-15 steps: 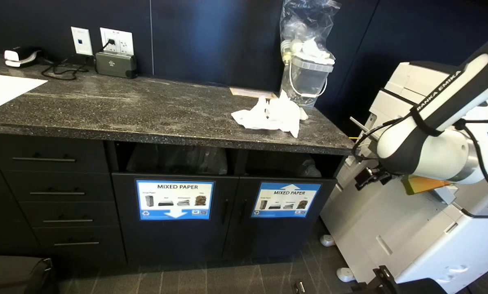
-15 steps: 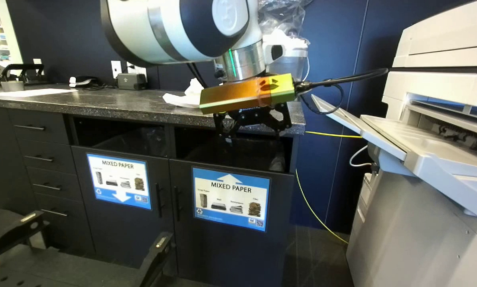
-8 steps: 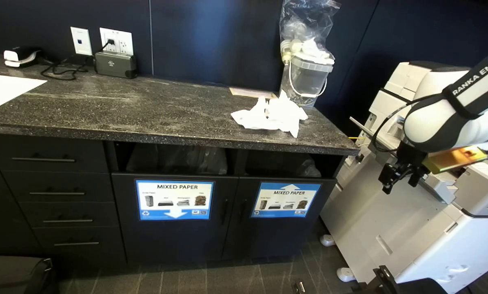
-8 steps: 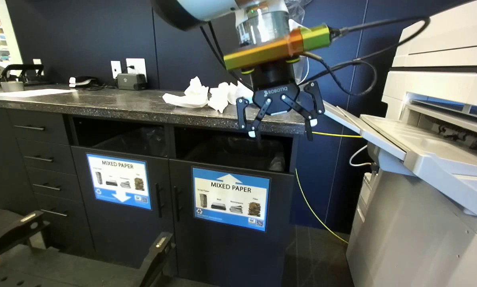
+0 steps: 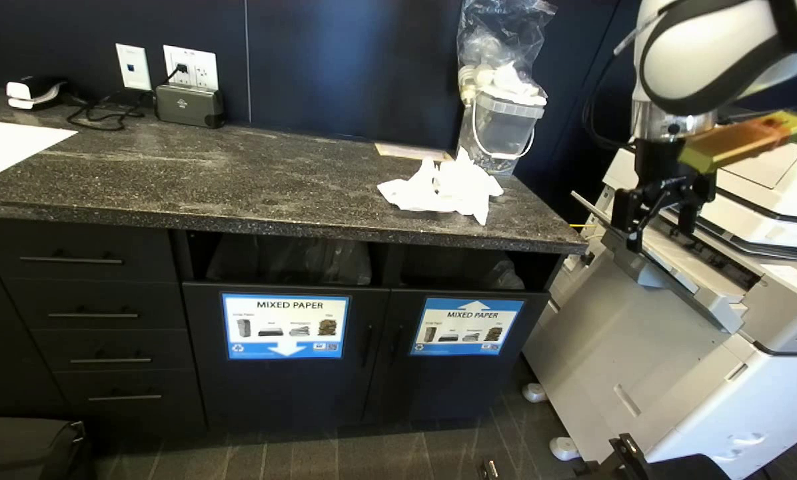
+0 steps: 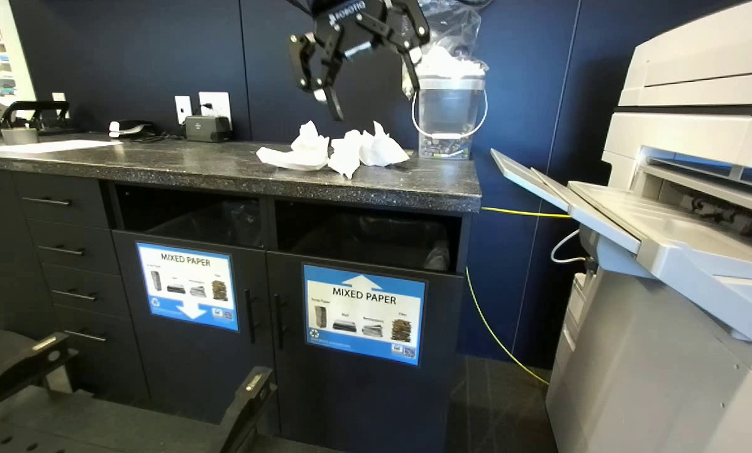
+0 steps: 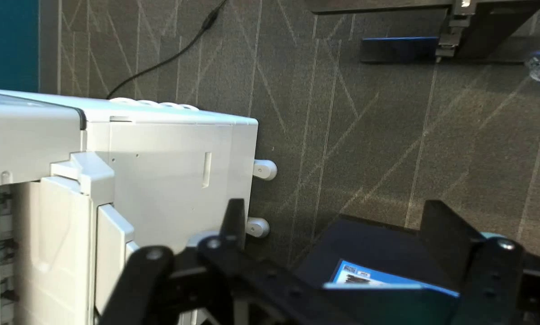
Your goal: Put the white piece of paper at the right in the right bin
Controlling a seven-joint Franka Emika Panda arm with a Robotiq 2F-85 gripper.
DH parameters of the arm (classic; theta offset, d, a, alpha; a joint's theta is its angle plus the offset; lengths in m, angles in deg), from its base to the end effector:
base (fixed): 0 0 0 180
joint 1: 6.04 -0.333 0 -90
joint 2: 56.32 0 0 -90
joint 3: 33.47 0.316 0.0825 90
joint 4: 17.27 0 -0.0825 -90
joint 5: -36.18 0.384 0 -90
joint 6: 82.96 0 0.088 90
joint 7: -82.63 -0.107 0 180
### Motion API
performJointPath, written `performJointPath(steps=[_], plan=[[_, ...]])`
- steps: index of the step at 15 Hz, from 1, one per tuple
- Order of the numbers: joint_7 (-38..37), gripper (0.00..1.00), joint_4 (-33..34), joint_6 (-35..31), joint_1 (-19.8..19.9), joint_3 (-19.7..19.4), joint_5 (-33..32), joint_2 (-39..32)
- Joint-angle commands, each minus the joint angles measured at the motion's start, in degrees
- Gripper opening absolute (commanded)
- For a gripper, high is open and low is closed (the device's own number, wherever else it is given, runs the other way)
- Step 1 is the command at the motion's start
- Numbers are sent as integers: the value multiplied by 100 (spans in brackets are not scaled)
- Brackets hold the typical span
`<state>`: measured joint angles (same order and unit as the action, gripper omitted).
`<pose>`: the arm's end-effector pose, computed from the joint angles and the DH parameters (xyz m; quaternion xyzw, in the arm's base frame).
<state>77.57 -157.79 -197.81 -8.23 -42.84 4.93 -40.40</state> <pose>0.4223 -0.0847 0.3932 0.9733 0.0352 -0.0838 0.2109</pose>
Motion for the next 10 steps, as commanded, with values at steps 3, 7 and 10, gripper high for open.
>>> performJointPath(steps=[3,7,10], plan=[[-35,100,624,1177,-1,948,892,949],[58,100,785,876,-12,990,1521,1172],[148,100,748,587,-8,939,1889,1226]])
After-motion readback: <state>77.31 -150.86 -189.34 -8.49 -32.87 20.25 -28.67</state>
